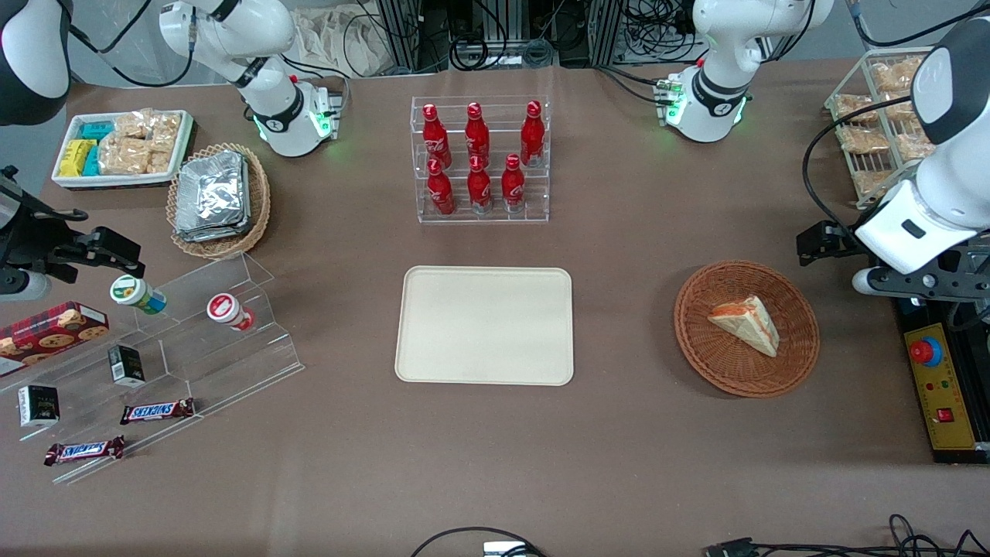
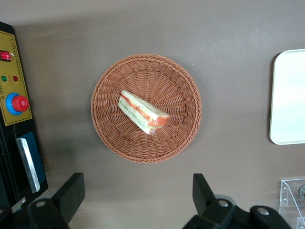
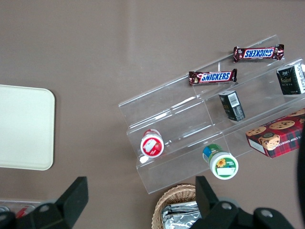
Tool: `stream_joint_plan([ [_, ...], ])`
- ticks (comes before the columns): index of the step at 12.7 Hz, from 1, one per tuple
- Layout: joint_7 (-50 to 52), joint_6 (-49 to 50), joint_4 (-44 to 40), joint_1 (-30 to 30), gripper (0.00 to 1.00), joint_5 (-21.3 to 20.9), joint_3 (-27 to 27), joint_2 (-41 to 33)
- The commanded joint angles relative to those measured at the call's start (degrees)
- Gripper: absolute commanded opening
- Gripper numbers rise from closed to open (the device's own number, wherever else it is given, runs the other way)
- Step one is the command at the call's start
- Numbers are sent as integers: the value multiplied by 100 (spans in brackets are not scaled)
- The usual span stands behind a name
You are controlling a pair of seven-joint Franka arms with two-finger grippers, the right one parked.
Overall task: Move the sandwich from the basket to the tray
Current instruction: 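Move the left gripper over the sandwich in the wicker basket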
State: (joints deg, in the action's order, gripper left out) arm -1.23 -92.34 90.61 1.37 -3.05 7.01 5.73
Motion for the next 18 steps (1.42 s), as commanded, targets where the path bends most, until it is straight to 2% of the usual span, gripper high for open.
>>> stream_joint_plan([
  [1, -8, 164, -193, -32, 100, -81, -24, 121],
  [6, 209, 182, -264, -5, 100, -90, -24, 235],
  [8, 1366, -10, 8, 83, 100, -73, -24, 227],
  [10, 2106, -528, 551, 91, 100, -12, -24, 96],
  [13, 3915, -1055, 984, 91, 100, 33, -95, 148],
  [18, 6053, -2646, 1986, 91, 100, -2, -104, 542],
])
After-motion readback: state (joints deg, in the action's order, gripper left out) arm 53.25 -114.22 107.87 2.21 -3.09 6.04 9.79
